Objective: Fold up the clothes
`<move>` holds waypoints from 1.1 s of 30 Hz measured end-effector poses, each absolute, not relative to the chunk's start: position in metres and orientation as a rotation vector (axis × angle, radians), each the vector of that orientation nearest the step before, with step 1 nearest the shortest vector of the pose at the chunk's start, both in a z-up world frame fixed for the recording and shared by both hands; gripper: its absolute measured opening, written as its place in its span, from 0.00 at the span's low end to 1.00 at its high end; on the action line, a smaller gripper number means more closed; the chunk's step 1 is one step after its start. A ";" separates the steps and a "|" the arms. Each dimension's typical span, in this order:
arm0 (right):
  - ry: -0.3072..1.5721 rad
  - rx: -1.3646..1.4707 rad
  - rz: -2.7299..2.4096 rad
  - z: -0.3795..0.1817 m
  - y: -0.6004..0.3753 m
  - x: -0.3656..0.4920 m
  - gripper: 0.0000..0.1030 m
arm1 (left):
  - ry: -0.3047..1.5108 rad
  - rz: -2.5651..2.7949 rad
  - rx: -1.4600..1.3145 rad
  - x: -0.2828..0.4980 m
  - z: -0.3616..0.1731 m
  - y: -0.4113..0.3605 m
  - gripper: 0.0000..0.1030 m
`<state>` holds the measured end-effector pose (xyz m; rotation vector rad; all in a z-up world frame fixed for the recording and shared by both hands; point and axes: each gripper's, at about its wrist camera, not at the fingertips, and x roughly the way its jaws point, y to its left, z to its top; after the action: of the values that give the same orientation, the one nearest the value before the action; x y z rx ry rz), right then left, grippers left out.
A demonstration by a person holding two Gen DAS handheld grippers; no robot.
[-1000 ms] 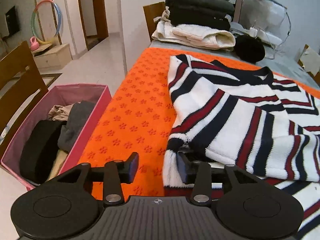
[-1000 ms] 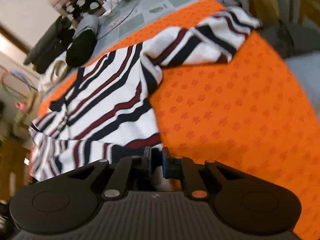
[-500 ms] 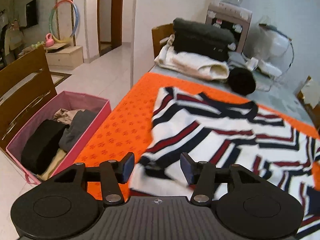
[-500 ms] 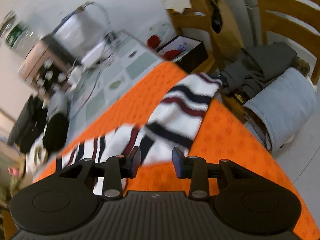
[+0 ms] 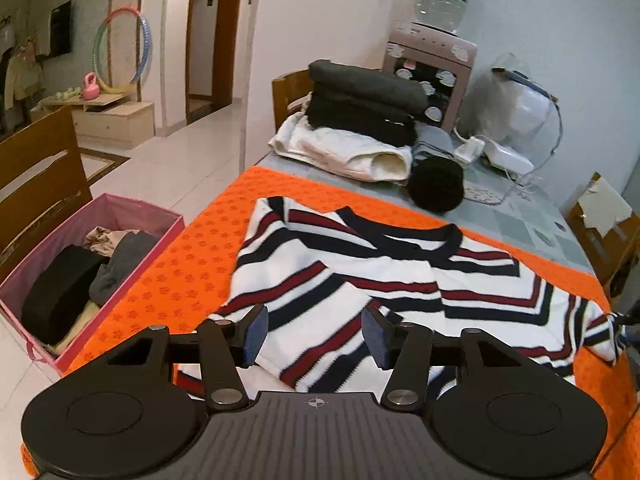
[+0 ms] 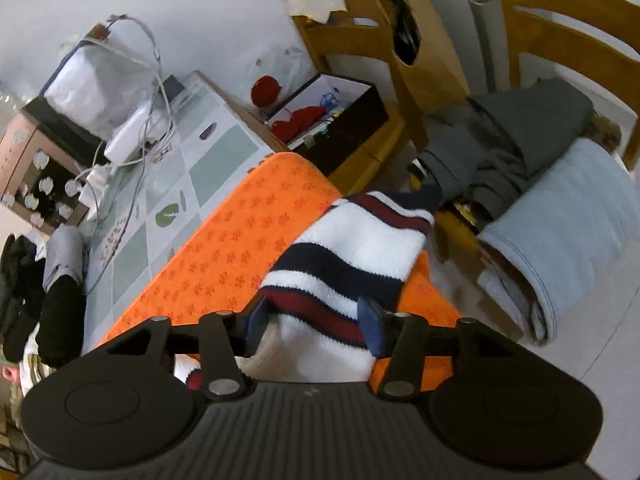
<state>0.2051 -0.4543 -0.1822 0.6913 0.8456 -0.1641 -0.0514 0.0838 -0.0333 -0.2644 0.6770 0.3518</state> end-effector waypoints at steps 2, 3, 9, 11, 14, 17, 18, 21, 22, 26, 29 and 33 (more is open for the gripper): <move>0.843 0.689 -0.134 -0.179 -0.454 0.205 0.04 | 0.675 0.347 -0.255 -0.053 -0.033 0.081 0.53; 0.840 0.686 -0.121 -0.176 -0.453 0.205 0.04 | 0.673 0.345 -0.250 -0.054 -0.033 0.079 0.53; 0.804 0.635 -0.020 -0.133 -0.446 0.170 0.04 | 0.657 0.337 -0.229 -0.058 -0.032 0.079 0.53; 0.808 0.614 0.021 -0.118 -0.440 0.150 0.03 | 0.655 0.330 -0.225 -0.057 -0.034 0.080 0.53; 0.822 0.614 0.069 -0.100 -0.431 0.119 0.03 | 0.654 0.311 -0.216 -0.056 -0.036 0.080 0.53; 0.844 0.657 0.106 -0.086 -0.419 0.088 0.04 | 0.651 0.283 -0.196 -0.053 -0.037 0.079 0.53; 0.857 0.685 0.120 -0.082 -0.415 0.079 0.04 | 0.650 0.273 -0.187 -0.053 -0.037 0.079 0.53; 0.874 0.728 0.161 -0.071 -0.399 0.052 0.04 | 0.650 0.239 -0.159 -0.051 -0.039 0.077 0.53; 0.876 0.711 0.174 -0.067 -0.394 0.046 0.08 | 0.650 0.228 -0.150 -0.050 -0.040 0.076 0.53; 0.884 0.500 0.219 -0.054 -0.376 0.028 0.24 | 0.658 0.192 -0.135 -0.044 -0.043 0.074 0.53; 0.874 0.244 0.254 -0.052 -0.365 0.015 0.38 | 0.662 0.169 -0.131 -0.042 -0.044 0.071 0.53; 0.870 -0.090 0.336 -0.068 -0.357 0.000 0.48 | 0.666 0.135 -0.131 -0.038 -0.046 0.064 0.53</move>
<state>-0.0002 -0.3569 -0.0681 -0.0899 0.8699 0.3359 -0.0377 0.0637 -0.0460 -0.1307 0.6657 0.1345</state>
